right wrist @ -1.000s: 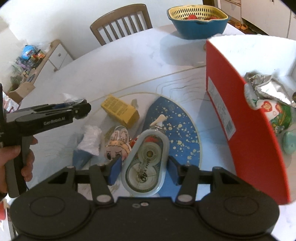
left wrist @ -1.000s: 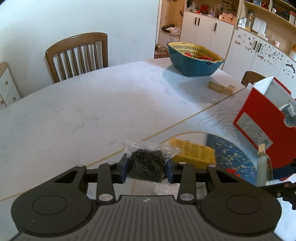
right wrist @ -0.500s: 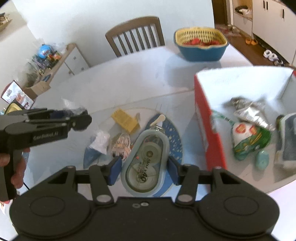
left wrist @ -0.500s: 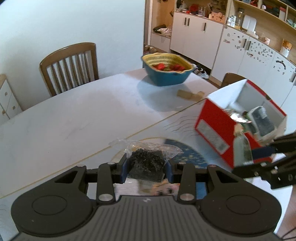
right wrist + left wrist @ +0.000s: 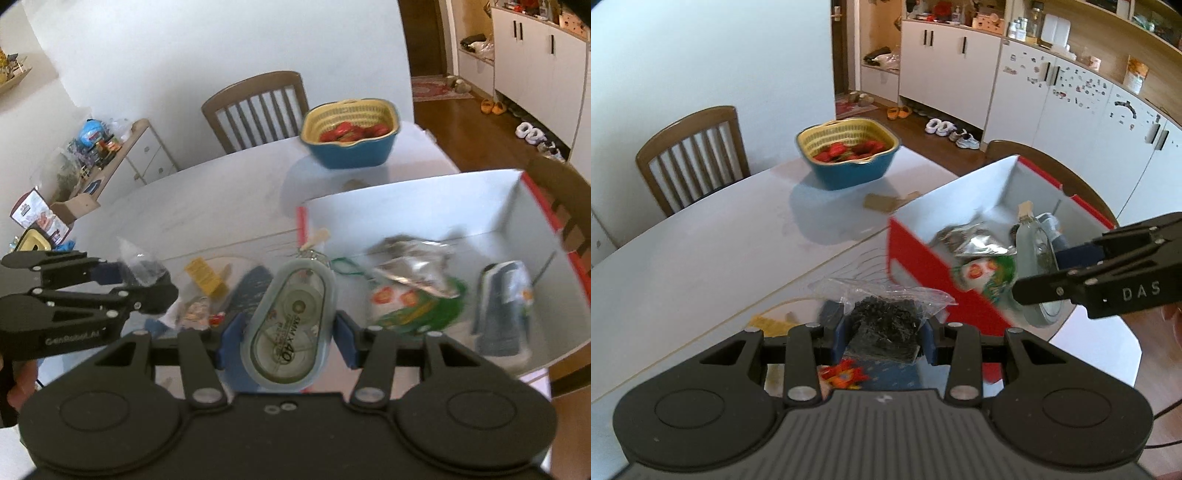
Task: Organize objects
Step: 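Carry the bead bag and tape dispenser into the red shoebox with both tools, then open both tools, dropping the bead bag and tape dispenser into the box, then move both tools back toward the blue plate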
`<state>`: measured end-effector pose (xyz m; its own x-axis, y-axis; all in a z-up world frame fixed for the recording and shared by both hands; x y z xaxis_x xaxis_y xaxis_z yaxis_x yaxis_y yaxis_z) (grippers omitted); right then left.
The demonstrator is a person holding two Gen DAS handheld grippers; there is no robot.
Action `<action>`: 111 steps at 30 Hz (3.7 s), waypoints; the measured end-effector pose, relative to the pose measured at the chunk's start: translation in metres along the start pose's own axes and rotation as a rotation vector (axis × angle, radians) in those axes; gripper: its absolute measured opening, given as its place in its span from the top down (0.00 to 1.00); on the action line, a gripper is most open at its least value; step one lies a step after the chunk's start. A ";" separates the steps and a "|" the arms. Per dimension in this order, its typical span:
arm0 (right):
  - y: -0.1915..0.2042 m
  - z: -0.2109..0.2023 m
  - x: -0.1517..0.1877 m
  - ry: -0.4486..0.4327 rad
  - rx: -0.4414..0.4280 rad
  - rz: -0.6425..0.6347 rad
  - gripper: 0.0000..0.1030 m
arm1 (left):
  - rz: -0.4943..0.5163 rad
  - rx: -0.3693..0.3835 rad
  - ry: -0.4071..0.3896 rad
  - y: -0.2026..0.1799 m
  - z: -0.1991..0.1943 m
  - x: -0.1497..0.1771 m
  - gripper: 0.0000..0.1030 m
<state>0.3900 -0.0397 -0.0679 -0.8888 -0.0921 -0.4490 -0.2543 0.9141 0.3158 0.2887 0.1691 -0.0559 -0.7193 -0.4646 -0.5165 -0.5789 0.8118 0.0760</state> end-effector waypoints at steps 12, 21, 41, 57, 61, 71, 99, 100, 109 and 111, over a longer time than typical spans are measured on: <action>-0.082 -0.022 0.000 -0.009 0.034 -0.002 0.50 | 0.026 -0.001 0.027 -0.075 0.028 -0.031 0.63; -0.122 -0.015 -0.011 0.027 0.055 -0.026 0.50 | 0.054 0.030 0.109 -0.118 0.067 -0.044 0.63; -0.149 0.055 -0.049 0.145 0.068 -0.050 0.50 | 0.039 -0.002 0.319 -0.144 0.152 -0.050 0.63; -0.157 0.079 -0.042 0.250 0.063 -0.093 0.49 | 0.054 -0.067 0.391 -0.150 0.174 -0.048 0.61; -0.159 0.075 -0.045 0.246 0.053 -0.086 0.47 | 0.068 -0.085 0.393 -0.155 0.173 -0.048 0.55; -0.167 0.054 -0.043 0.209 0.042 -0.051 0.40 | 0.029 -0.068 0.365 -0.154 0.169 -0.049 0.40; -0.132 -0.036 -0.022 0.026 -0.013 -0.082 0.20 | -0.010 0.007 0.079 -0.132 0.058 -0.043 0.28; -0.130 -0.038 -0.021 0.019 -0.011 -0.080 0.19 | -0.005 0.005 0.070 -0.130 0.055 -0.042 0.28; -0.113 -0.053 -0.006 -0.073 -0.021 -0.020 0.08 | 0.019 -0.011 0.003 -0.100 0.024 -0.021 0.23; -0.107 -0.055 -0.004 -0.093 -0.024 -0.001 0.07 | 0.019 -0.009 -0.005 -0.092 0.017 -0.016 0.23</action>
<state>0.3997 -0.1593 -0.0538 -0.8494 -0.0547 -0.5250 -0.2652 0.9042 0.3348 0.3601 0.1076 -0.0687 -0.7279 -0.4475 -0.5196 -0.5691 0.8169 0.0936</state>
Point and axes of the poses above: each gripper's, at about its wrist camera, not at the fingertips, and z roughly the way its jaws point, y to its left, x to its underside, the point moved 4 cm from there along z, roughly the way its jaws point, and after that the axes turned 9 degrees about y, right-handed, at the moved point
